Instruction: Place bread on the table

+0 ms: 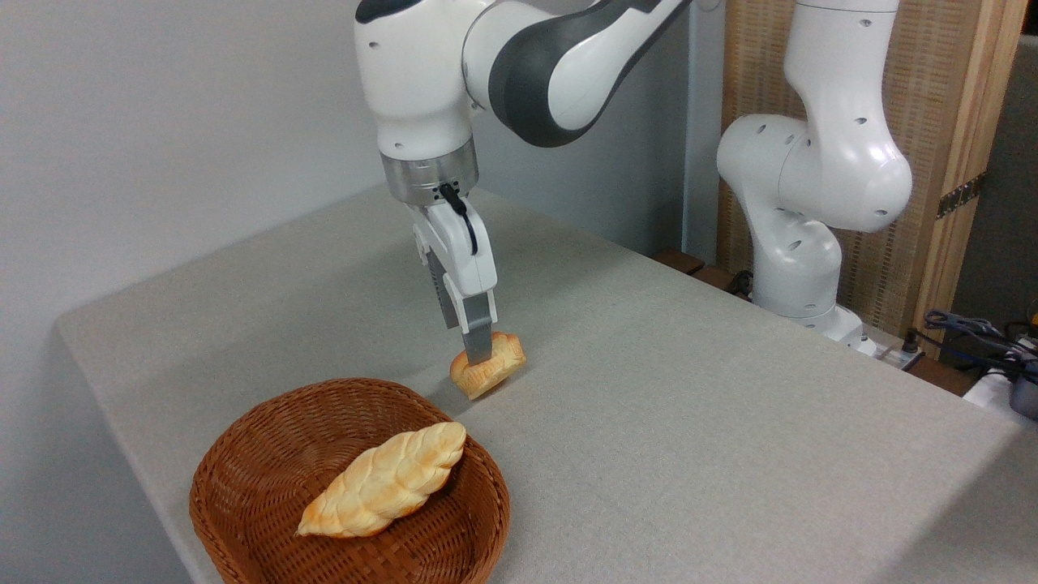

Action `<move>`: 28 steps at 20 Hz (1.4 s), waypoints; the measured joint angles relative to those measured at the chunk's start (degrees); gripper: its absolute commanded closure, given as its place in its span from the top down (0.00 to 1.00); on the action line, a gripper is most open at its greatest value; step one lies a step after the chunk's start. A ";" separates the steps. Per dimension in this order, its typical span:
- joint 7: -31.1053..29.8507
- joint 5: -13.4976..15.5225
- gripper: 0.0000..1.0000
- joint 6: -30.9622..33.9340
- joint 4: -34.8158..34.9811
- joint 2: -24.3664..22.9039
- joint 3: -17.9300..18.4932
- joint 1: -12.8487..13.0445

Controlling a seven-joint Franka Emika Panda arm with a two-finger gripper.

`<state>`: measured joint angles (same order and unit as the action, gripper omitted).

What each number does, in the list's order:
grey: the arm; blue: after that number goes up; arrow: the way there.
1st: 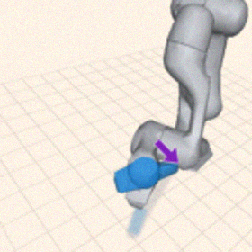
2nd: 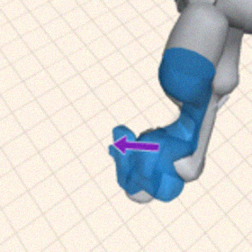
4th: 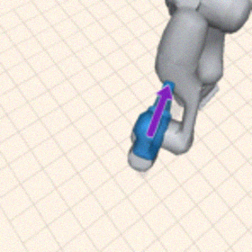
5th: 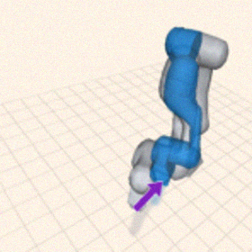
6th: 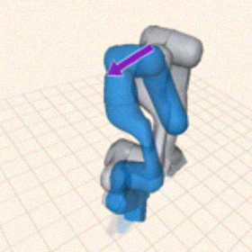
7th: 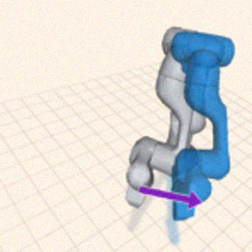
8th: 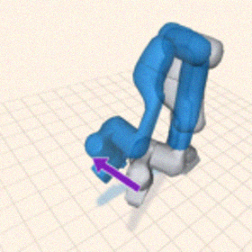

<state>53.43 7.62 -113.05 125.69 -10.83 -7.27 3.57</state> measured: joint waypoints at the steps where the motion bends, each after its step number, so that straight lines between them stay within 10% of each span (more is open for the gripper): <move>1: 0.00 0.00 1.00 -0.19 -0.07 0.03 0.00 0.04; 6: 0.00 -0.08 1.00 -0.24 -1.14 -0.63 0.14 0.00; 11: 0.16 -7.01 1.00 -0.10 -3.00 -1.18 0.34 -0.05; 28: -17.41 -7.52 1.00 11.71 -24.32 6.68 0.46 -0.52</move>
<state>36.02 0.10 -101.34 101.38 -4.15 -6.82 3.06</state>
